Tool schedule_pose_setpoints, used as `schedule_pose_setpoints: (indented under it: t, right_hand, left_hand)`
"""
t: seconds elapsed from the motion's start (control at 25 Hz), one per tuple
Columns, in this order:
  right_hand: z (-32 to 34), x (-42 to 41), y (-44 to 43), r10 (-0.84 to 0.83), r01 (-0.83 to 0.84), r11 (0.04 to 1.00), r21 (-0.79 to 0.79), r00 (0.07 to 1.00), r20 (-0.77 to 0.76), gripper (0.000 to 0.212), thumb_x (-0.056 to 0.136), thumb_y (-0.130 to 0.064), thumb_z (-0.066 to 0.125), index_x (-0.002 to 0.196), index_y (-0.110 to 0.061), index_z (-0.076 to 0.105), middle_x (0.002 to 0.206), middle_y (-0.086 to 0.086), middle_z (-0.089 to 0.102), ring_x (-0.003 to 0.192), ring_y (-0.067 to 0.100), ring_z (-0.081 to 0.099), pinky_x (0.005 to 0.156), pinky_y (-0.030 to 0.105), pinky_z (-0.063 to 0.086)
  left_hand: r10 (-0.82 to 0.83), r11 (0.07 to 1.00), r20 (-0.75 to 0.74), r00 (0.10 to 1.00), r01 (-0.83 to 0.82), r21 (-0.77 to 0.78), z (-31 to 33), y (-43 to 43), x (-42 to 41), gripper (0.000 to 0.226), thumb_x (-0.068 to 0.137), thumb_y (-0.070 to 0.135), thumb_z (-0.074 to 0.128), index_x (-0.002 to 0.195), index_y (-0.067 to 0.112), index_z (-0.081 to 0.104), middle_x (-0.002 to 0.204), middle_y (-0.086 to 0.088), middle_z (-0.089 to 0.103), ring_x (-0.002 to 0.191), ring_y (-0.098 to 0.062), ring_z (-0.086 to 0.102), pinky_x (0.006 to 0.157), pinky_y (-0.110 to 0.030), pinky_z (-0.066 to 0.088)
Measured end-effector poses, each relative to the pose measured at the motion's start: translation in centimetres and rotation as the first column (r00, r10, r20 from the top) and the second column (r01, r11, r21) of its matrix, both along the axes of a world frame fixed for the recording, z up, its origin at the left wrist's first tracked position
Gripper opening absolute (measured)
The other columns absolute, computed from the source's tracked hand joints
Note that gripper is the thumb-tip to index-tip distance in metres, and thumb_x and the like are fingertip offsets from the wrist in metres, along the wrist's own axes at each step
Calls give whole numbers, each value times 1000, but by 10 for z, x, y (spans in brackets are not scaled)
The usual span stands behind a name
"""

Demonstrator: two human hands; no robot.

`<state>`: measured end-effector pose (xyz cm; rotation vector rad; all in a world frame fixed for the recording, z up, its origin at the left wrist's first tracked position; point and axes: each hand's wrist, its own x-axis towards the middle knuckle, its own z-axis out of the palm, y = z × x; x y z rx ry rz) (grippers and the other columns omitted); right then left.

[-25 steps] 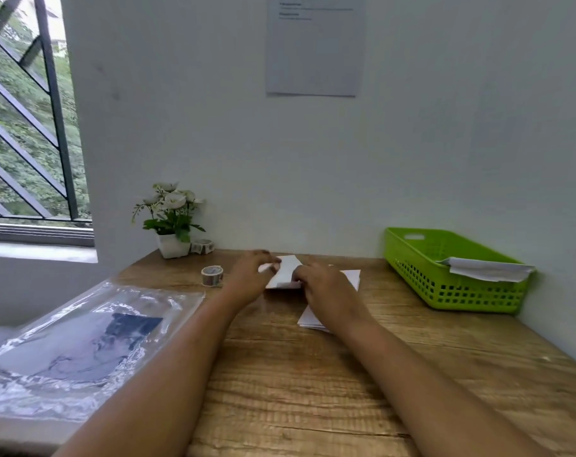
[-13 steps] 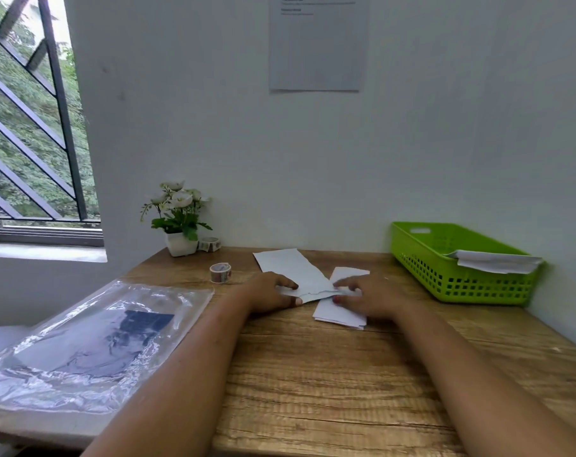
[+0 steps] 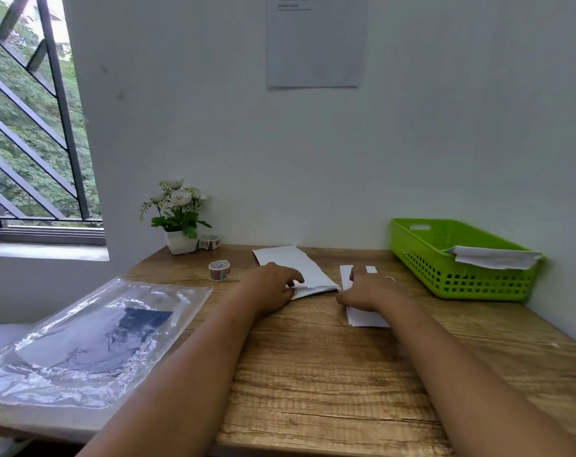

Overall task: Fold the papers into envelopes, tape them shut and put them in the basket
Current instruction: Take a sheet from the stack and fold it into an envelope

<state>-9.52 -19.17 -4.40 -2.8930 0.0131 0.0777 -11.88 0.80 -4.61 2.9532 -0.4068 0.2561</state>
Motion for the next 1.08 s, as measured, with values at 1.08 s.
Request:
schedule_pose_setpoints:
  t: [1.08]
  right_hand:
    - [46, -23, -68, 383, 57, 224, 973, 913, -141, 35, 89, 0, 44, 117, -3, 65, 90, 9, 68, 57, 12, 63, 47, 20, 53]
  left_hand:
    - [-28, 993, 142, 989, 44, -112, -6, -5, 4, 31, 90, 25, 58, 119, 35, 61, 121, 3, 64, 106, -13, 57, 79, -21, 40]
